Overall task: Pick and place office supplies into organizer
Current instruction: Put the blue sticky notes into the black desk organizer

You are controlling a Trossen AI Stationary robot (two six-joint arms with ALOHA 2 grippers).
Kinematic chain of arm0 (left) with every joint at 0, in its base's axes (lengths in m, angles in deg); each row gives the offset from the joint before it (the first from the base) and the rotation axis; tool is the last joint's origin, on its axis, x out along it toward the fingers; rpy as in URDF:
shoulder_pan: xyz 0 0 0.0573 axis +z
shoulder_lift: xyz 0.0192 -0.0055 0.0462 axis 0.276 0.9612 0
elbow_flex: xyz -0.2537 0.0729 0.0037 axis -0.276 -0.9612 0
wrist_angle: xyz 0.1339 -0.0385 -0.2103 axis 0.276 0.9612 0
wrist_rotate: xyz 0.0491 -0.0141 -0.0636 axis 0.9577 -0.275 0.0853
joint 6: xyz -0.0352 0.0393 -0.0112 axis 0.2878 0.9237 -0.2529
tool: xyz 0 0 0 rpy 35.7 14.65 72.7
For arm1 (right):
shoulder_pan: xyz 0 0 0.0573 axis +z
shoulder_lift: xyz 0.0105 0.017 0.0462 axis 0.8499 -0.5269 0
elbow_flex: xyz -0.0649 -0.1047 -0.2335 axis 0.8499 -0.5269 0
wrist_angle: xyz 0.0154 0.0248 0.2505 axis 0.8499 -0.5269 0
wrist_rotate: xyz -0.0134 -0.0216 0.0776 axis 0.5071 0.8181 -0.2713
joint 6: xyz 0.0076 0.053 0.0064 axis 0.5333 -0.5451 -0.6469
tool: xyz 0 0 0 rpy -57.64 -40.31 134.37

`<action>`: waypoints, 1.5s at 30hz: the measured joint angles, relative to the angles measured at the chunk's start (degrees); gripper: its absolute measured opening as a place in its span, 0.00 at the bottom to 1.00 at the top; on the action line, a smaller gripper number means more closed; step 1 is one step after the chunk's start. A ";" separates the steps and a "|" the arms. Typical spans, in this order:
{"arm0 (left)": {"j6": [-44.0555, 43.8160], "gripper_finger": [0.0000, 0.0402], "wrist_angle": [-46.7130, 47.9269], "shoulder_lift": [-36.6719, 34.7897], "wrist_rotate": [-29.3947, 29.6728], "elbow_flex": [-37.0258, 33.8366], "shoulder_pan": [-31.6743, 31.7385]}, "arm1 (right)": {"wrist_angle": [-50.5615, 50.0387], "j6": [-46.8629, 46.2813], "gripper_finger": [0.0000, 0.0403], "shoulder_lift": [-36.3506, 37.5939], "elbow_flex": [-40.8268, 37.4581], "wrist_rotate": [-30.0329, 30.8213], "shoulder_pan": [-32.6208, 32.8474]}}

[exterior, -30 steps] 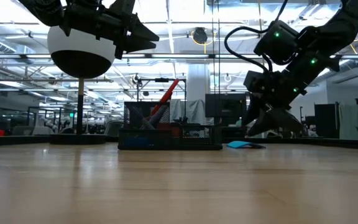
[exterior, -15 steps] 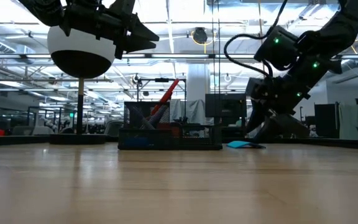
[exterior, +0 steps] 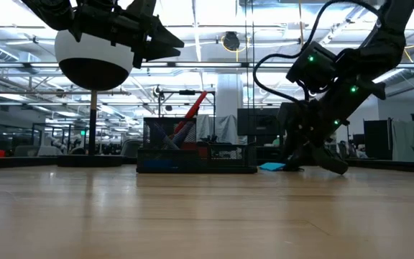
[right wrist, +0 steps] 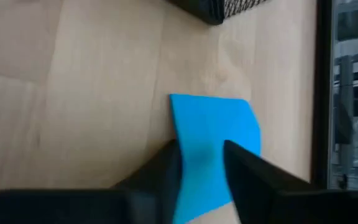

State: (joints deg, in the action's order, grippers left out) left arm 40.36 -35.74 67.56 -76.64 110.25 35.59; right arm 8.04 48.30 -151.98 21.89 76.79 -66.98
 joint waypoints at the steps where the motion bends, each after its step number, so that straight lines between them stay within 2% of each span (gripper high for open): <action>1: 0.00 0.38 0.00 0.00 0.00 0.00 0.00 | -0.70 -0.38 0.21 0.02 0.02 -0.95 -0.43; 3: 0.00 0.38 0.00 0.00 0.00 0.00 0.00 | -2.02 -1.43 0.08 0.02 0.02 -4.14 -1.37; 4: 0.01 0.38 0.00 0.00 0.00 0.00 0.00 | -2.30 -1.64 0.04 0.02 0.02 -5.61 -1.67; 13: 0.00 0.38 0.00 0.00 0.00 0.00 0.00 | -3.03 -1.57 0.00 1.37 0.82 -6.60 -1.39; 21: 0.13 0.38 0.04 0.00 -0.02 0.00 -0.16 | -8.38 -2.43 0.00 4.49 5.87 -6.36 0.66; 24: 0.17 0.38 0.07 0.00 -0.04 0.00 -0.24 | -8.54 -2.66 0.00 6.04 6.83 -4.09 1.89; 30: 0.84 0.38 0.02 0.00 0.00 0.00 -0.33 | -13.50 -3.84 0.00 9.08 7.67 4.47 4.86; 38: 0.90 0.38 -0.20 0.00 0.00 0.00 -0.33 | -14.89 -5.71 0.00 11.51 7.90 10.56 9.42; 45: 0.92 0.38 -0.21 0.00 0.00 0.00 -0.33 | -16.04 -6.17 0.00 11.47 11.31 13.57 13.21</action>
State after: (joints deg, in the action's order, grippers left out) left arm 41.28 -35.95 67.56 -76.64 110.25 35.27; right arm -8.00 42.13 -140.51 33.19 90.36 -53.78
